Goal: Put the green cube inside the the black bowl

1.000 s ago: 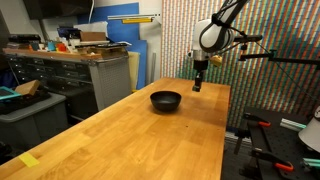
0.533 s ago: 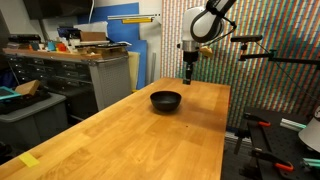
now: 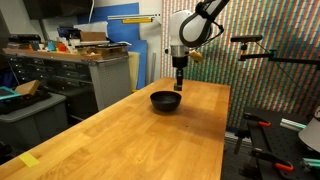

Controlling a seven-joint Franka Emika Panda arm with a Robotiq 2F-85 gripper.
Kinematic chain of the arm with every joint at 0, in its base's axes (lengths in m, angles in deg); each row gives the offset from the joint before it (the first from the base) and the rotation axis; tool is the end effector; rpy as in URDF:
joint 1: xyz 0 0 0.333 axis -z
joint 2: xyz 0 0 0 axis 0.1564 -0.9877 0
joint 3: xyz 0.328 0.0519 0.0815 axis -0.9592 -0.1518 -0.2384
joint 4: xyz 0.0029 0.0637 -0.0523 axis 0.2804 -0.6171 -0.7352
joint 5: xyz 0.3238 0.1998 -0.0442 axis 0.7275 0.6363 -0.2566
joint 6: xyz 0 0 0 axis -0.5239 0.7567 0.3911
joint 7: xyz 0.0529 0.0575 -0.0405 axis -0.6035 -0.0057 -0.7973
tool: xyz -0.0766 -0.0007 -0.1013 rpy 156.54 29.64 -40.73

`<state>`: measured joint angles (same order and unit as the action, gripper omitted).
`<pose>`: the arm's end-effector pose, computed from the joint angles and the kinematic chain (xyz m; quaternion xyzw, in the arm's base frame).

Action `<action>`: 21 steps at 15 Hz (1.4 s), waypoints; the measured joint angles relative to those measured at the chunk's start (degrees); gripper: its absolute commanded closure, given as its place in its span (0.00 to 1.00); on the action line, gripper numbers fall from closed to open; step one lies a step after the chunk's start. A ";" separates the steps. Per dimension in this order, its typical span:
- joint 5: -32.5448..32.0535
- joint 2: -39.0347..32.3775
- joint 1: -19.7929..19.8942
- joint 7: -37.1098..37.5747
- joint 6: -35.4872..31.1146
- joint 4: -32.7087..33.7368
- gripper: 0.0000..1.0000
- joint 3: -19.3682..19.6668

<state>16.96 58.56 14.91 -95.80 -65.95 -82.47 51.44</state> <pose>0.5540 -0.0804 0.2570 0.9845 0.1673 -0.0196 0.0486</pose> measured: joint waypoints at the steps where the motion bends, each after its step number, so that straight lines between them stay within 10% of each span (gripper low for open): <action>1: 0.00 -1.10 -0.06 -0.16 -0.02 0.71 0.79 -0.30; 10: 2.38 -10.33 0.49 -3.47 0.59 9.01 0.79 -3.36; 12: 2.87 -11.89 0.69 -4.15 0.99 10.48 0.28 -3.94; 17: 2.87 -13.70 0.69 -4.89 0.99 12.33 0.01 -4.18; 21: 2.87 -13.21 0.88 -5.15 1.02 12.95 0.00 -4.19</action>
<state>19.83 45.36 15.78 -100.95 -64.93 -69.52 47.25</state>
